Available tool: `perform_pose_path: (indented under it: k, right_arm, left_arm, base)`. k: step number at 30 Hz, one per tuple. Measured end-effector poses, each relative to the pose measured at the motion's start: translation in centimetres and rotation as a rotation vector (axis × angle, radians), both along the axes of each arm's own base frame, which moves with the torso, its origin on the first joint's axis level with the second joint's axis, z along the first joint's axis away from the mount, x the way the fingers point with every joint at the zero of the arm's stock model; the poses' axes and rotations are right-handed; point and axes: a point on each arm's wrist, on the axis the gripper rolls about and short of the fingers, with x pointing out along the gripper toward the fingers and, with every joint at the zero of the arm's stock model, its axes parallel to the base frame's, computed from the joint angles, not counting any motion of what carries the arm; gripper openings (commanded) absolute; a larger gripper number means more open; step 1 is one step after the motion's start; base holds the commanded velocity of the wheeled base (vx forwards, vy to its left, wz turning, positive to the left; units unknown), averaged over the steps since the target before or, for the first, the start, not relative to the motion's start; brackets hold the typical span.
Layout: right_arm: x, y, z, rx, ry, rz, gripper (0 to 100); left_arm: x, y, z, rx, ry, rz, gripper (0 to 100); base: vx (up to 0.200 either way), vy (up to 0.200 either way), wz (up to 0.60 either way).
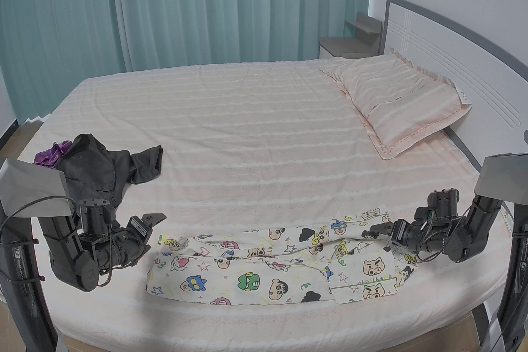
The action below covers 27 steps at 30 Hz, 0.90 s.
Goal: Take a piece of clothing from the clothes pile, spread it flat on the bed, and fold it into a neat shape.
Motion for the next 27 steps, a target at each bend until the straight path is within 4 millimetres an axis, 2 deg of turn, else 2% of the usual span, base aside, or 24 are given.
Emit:
perform_pose_path:
  k: [7, 8, 13, 17, 27]
  right_arm:
    - [1.8, 0.6, -0.7, 0.026, -0.004, -0.026, 100]
    - [1.9, 0.7, -0.8, 0.025, -0.004, -0.029, 0]
    - [2.4, 1.0, -1.3, -0.009, -0.011, -0.064, 0]
    - [2.1, 1.0, -1.5, -0.014, 0.0, -0.068, 0]
    - [0.4, 0.3, 0.2, -0.019, 0.013, -0.074, 0]
  left_arm:
    - [0.0, 0.0, 0.0, 0.0, 0.0, 0.0, 100]
    - [0.0, 0.0, 0.0, 0.0, 0.0, 0.0, 100]
    - [0.0, 0.0, 0.0, 0.0, 0.0, 0.0, 100]
    - [0.0, 0.0, 0.0, 0.0, 0.0, 0.0, 100]
    - [0.0, 0.0, 0.0, 0.0, 0.0, 0.0, 100]
  base:
    - [0.0, 0.0, 0.0]
    - [0.0, 0.0, 0.0]
    - [0.0, 0.0, 0.0]
    - [0.0, 0.0, 0.0]
    - [0.0, 0.0, 0.0]
